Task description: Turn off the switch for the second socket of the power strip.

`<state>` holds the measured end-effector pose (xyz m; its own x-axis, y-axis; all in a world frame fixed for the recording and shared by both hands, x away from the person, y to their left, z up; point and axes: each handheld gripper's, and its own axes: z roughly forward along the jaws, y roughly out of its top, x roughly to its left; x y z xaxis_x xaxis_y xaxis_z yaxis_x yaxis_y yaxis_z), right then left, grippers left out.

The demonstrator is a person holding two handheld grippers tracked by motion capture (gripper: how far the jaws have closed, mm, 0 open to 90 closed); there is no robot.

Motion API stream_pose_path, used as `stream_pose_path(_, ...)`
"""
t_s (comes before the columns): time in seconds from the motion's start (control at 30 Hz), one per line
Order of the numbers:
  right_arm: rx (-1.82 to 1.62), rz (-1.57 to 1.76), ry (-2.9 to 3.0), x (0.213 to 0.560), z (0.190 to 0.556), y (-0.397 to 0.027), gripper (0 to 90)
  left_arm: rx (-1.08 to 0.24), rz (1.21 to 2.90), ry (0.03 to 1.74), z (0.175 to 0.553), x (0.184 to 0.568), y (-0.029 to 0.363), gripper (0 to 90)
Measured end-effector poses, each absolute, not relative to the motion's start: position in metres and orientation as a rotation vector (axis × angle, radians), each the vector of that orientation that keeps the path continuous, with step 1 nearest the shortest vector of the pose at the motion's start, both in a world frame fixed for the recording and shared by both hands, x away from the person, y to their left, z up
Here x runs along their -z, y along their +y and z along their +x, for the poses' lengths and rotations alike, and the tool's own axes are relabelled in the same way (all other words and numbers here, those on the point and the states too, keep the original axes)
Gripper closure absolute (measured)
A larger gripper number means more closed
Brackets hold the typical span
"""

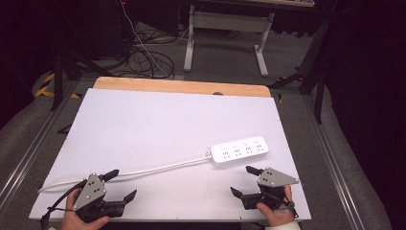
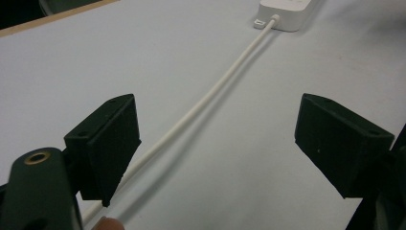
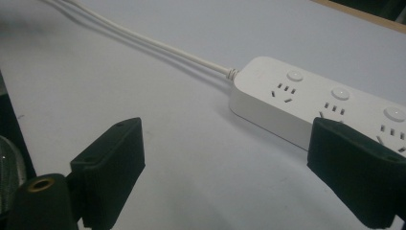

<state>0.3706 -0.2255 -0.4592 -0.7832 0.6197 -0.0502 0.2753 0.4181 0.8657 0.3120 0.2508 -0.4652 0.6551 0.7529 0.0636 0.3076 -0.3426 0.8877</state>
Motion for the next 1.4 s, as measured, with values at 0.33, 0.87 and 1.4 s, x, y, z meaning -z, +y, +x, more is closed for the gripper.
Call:
stream_pose_path(0.33, -1.33, 0.742, 2.306, 0.458, 0.369, -0.226, 13.5, -0.64, 1.945, 0.809, 0.309, 0.464, 0.25, 16.0)
stream_pose_path(0.87, -1.32, 0.713, 2.287, 0.454, 0.367, -0.225, 15.5, -0.646, 1.938, 0.81, 0.308, 0.462, 0.251, 15.9)
stream_pose_path(1.4, -1.304, 0.749, 2.298, 0.432, 0.378, -0.219, 18.8, -0.642, 1.942, 0.817, 0.308, 0.462, 0.251, 15.9)
